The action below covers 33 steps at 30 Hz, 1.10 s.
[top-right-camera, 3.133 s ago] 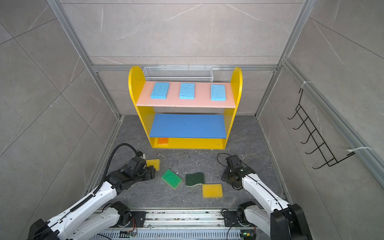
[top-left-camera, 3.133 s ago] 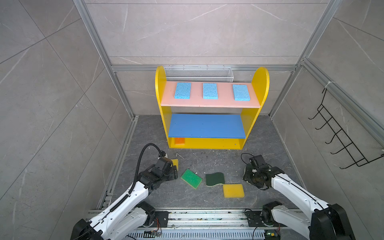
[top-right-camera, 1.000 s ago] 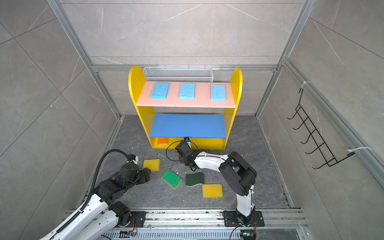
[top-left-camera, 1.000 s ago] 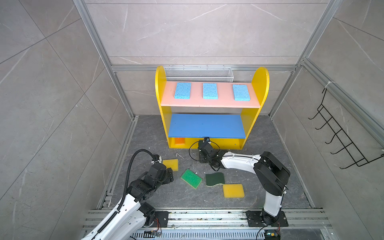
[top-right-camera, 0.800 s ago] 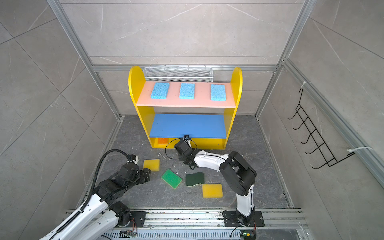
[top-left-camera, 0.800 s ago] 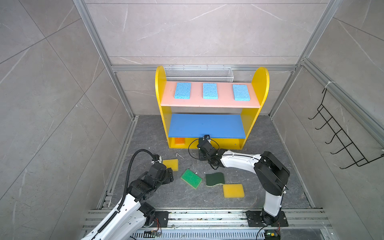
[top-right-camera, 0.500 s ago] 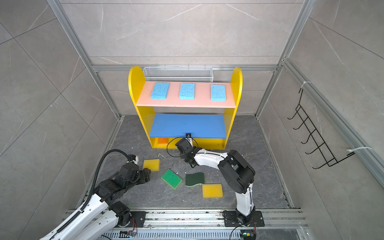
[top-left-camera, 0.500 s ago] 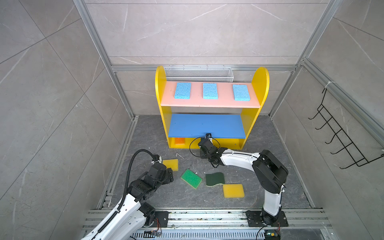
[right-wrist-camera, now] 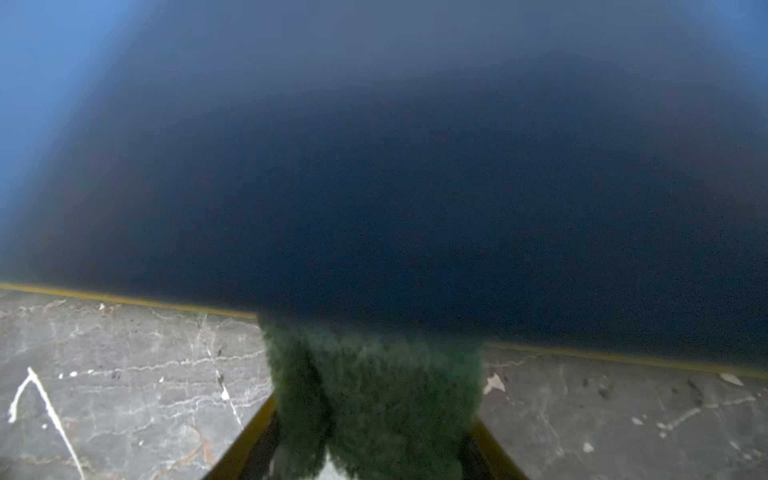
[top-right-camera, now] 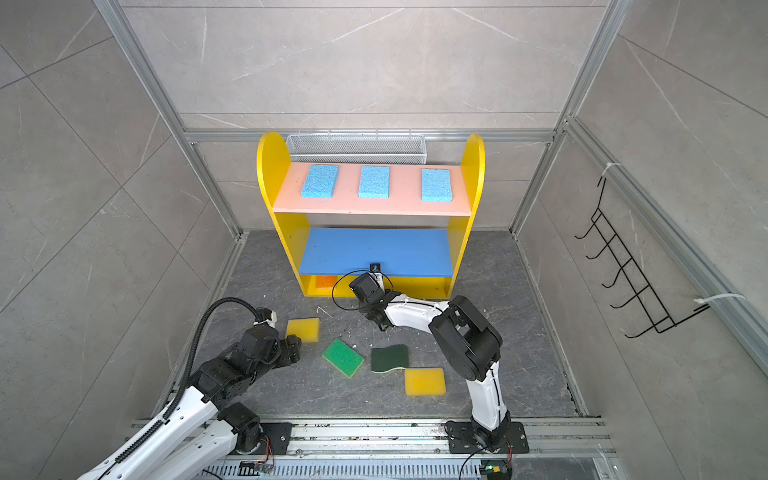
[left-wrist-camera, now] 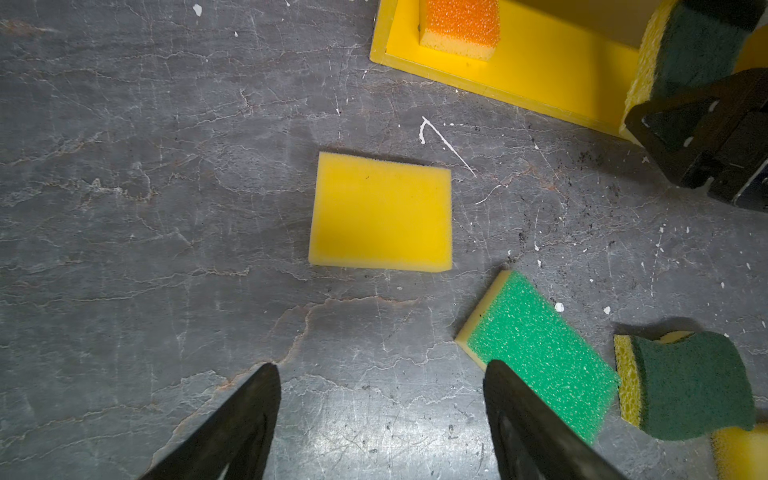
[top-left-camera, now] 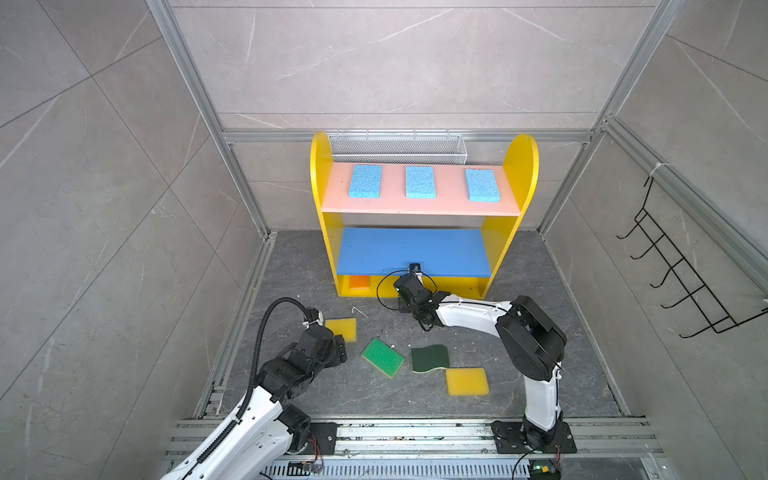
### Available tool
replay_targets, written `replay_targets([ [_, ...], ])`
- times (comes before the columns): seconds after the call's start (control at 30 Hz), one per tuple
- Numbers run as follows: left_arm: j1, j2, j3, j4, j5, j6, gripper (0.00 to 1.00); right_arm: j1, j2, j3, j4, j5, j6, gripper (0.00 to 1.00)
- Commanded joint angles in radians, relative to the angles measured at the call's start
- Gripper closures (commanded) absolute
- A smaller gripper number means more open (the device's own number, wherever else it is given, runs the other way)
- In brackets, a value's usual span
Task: Place and organize the cleaning sponges onto the shelf
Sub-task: 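Carry the dark-green scrub sponge to the blue lower shelf with the right gripper, then press the dark-green scrub sponge into the lower shelf with the right gripper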
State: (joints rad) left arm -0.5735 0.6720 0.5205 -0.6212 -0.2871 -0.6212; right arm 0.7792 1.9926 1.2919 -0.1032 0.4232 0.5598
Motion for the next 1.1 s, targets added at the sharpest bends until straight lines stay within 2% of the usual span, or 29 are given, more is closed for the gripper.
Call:
replay_targets([
  [0.0,-0.003,0.001,-0.007,0.031,-0.024,0.018,0.21,-0.013,0.04,0.03,0.004,-0.001,-0.015,0.45],
  [0.57,-0.003,0.024,-0.01,0.054,-0.029,0.019,0.21,-0.035,0.114,0.098,-0.024,0.004,-0.022,0.44],
  [1.07,-0.003,0.023,-0.016,0.062,-0.037,0.015,0.21,-0.034,0.106,0.047,-0.043,0.044,-0.033,0.39],
])
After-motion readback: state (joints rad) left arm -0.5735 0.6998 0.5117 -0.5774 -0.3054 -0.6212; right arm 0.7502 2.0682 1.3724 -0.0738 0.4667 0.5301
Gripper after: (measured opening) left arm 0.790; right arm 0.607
